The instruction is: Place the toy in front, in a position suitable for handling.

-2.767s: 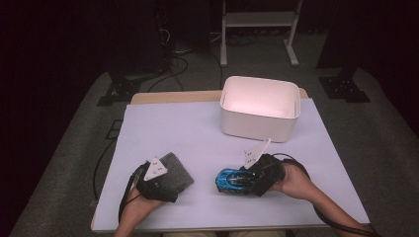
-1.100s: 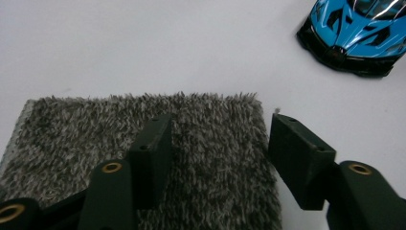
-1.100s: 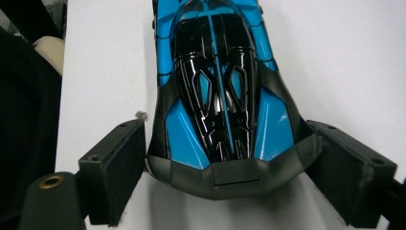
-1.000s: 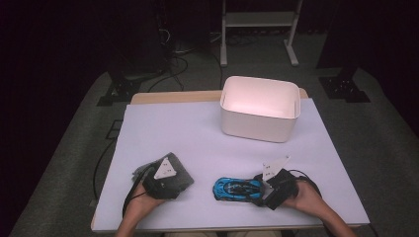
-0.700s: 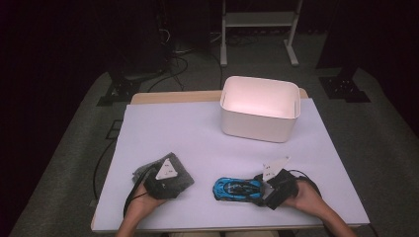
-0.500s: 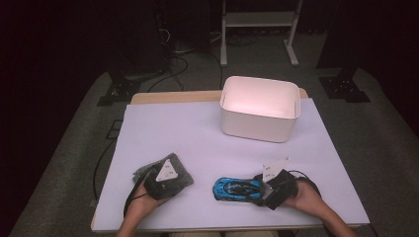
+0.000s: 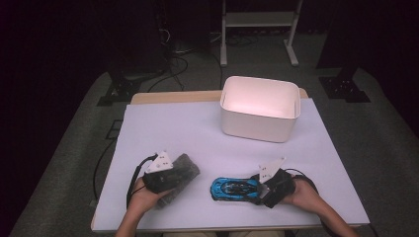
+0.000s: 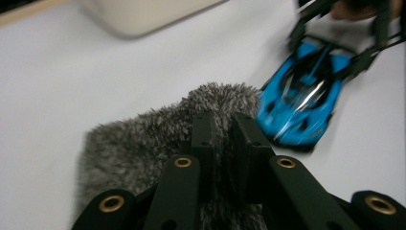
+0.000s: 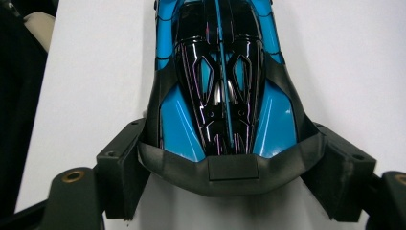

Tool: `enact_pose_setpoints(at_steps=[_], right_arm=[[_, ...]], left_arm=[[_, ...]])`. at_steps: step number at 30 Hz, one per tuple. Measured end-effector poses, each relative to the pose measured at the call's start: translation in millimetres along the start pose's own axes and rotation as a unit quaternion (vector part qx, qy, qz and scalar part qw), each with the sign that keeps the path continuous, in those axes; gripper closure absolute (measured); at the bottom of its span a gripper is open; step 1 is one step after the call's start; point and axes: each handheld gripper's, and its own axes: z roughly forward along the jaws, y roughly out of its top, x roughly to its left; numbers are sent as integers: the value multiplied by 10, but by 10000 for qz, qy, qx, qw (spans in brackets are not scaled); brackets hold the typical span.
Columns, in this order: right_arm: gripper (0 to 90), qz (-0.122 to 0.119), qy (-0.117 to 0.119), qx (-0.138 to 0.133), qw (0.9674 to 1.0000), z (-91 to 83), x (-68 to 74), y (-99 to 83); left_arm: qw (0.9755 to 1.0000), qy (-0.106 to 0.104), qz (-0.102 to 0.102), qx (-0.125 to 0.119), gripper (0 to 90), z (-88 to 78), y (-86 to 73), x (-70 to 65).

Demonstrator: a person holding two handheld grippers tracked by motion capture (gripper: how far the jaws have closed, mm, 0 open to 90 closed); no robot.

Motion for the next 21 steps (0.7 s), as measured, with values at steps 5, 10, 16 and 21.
enact_pose_setpoints(at_steps=[5, 10, 16, 21], right_arm=[[229, -188, 111, 4, 9998, 93, -52, 124], [229, -284, 226, -40, 9993, 219, -77, 254], [229, -210, 172, -178, 9995, 257, -59, 250], [228, -160, 70, -195, 9997, 248, -30, 238]], left_arm=[[9977, -553, 397, 23, 805, 268, 273, -159], [9935, -829, 697, 336, 804, 533, 309, -268], [9913, -897, 638, 715, 797, 598, 123, -271], [9891, -673, 798, 1038, 794, 483, 44, -225]])
